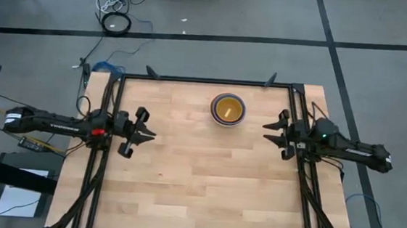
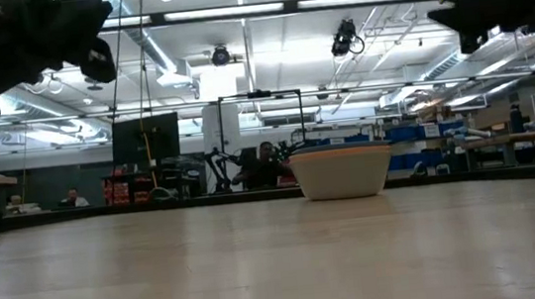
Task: Nest bowls inside each other
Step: Return to Home Position
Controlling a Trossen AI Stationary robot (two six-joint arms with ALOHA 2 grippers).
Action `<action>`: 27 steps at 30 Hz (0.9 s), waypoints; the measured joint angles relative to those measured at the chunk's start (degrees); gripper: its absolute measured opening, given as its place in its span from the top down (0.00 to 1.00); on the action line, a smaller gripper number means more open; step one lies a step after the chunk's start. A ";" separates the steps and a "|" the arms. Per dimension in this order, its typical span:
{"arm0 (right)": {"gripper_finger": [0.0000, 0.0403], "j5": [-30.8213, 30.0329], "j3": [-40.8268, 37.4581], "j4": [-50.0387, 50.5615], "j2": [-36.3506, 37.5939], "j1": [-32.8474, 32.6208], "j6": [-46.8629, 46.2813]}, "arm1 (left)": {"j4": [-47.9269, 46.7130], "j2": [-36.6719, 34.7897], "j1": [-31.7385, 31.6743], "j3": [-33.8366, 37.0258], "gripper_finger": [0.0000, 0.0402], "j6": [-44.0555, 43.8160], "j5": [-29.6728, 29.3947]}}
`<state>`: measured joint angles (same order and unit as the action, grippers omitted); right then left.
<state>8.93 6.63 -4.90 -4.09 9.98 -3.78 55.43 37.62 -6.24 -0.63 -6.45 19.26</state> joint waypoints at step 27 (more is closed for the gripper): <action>0.59 -3.25 -4.65 -2.00 1.13 -0.01 1.41 | 9.04 -8.64 -0.13 0.01 0.85 -1.20 -0.33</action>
<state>5.67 1.98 -6.89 -2.96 9.96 -2.36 64.47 28.97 -6.37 -0.62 -7.65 18.93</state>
